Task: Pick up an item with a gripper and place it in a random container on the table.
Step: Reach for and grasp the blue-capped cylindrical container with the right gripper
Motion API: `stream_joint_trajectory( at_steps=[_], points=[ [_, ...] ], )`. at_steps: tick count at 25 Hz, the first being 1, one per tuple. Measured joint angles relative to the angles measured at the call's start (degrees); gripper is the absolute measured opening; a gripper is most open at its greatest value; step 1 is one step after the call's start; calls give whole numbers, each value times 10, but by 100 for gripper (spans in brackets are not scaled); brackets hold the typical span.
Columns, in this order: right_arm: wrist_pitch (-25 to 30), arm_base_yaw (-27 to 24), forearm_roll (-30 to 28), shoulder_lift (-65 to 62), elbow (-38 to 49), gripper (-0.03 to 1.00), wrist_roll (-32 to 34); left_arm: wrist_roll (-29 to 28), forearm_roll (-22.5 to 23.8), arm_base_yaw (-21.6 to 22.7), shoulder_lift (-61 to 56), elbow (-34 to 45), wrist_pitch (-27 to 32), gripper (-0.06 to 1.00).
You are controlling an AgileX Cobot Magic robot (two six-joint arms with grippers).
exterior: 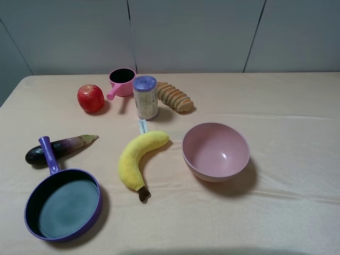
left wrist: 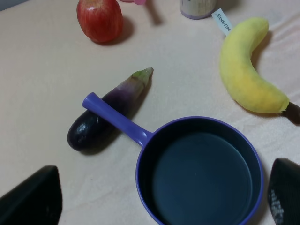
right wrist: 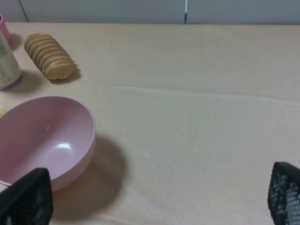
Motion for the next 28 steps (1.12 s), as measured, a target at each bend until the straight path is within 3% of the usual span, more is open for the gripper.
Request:
stream_joint_trajectory(
  at_steps=[28],
  points=[
    [0, 0, 0, 0, 0, 69, 0, 0, 0, 0, 0, 0, 0, 88]
  ],
)
